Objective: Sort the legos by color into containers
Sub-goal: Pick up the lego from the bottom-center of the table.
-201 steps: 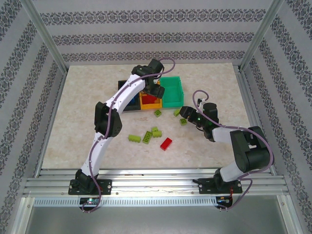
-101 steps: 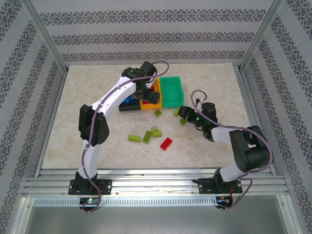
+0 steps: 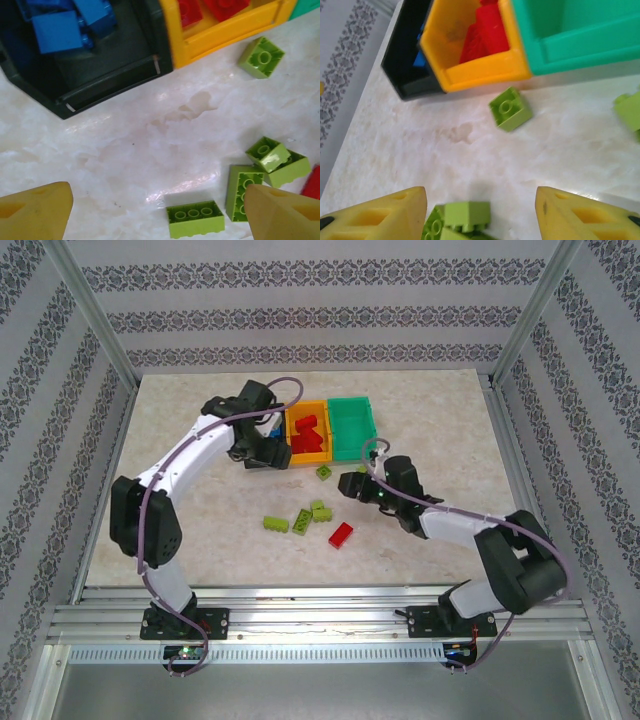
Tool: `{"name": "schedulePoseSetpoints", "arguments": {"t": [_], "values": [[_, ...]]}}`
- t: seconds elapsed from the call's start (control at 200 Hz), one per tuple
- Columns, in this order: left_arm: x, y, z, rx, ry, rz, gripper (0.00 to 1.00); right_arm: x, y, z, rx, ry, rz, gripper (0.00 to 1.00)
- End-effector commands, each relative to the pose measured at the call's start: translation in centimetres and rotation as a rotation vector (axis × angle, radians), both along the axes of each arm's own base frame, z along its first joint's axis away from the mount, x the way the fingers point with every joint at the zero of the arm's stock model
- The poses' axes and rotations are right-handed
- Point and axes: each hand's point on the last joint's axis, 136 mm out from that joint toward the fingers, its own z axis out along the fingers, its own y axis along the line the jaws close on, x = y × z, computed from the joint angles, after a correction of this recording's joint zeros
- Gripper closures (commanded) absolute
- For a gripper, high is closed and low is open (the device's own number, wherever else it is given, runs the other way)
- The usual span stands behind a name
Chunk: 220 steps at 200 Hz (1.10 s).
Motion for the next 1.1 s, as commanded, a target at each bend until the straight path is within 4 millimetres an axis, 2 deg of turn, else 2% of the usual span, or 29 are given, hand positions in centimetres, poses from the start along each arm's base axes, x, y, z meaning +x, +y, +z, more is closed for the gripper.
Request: {"name": "schedulePoseSetpoints", "arguments": {"t": [0.0, 0.1, 0.235, 0.325, 0.395, 0.565, 0.615, 0.725, 0.804, 0.909, 1.094], "values": [[1.0, -0.6, 1.2, -0.073, -0.085, -0.032, 0.11, -2.5, -0.5, -1.0, -0.134, 0.047, 0.007, 0.4], [0.9, -0.3, 0.7, -0.072, -0.087, -0.041, 0.11, -5.6, -1.2, -2.3, -0.269, 0.127, 0.025, 0.4], [0.7, -0.5, 0.2, -0.103, -0.084, -0.039, 0.11, -9.7, -2.6, -2.7, -0.415, 0.177, 0.044, 0.39], [0.5, -1.0, 0.4, -0.146, -0.08, -0.042, 0.11, -11.4, -3.1, -2.8, -0.466, 0.203, 0.054, 0.39], [0.4, -1.1, 0.4, -0.165, -0.084, -0.032, 0.11, -12.2, -2.8, -2.9, -0.478, 0.223, 0.073, 0.39], [0.2, -1.9, 0.9, -0.249, -0.145, -0.019, 0.12, -12.7, -0.8, -3.6, -0.458, 0.269, 0.117, 0.37], [0.1, -1.9, 1.4, -0.25, -0.154, -0.019, 0.14, -12.6, -0.4, -4.0, -0.455, 0.278, 0.108, 0.28], [0.0, -1.8, 2.5, -0.265, -0.212, -0.022, 0.15, -12.2, 0.8, -4.7, -0.459, 0.295, 0.107, 0.26], [-0.1, -1.9, 2.1, -0.278, -0.207, -0.018, 0.16, -11.9, 1.7, -5.2, -0.461, 0.299, 0.112, 0.25], [-0.5, -3.4, 1.1, -0.339, -0.142, -0.037, 0.16, -11.3, 2.6, -5.6, -0.478, 0.301, 0.114, 0.25], [-1.2, -5.2, -0.1, -0.34, -0.085, -0.084, 0.17, -10.7, 2.7, -7.0, -0.582, 0.316, 0.115, 0.25]]}}
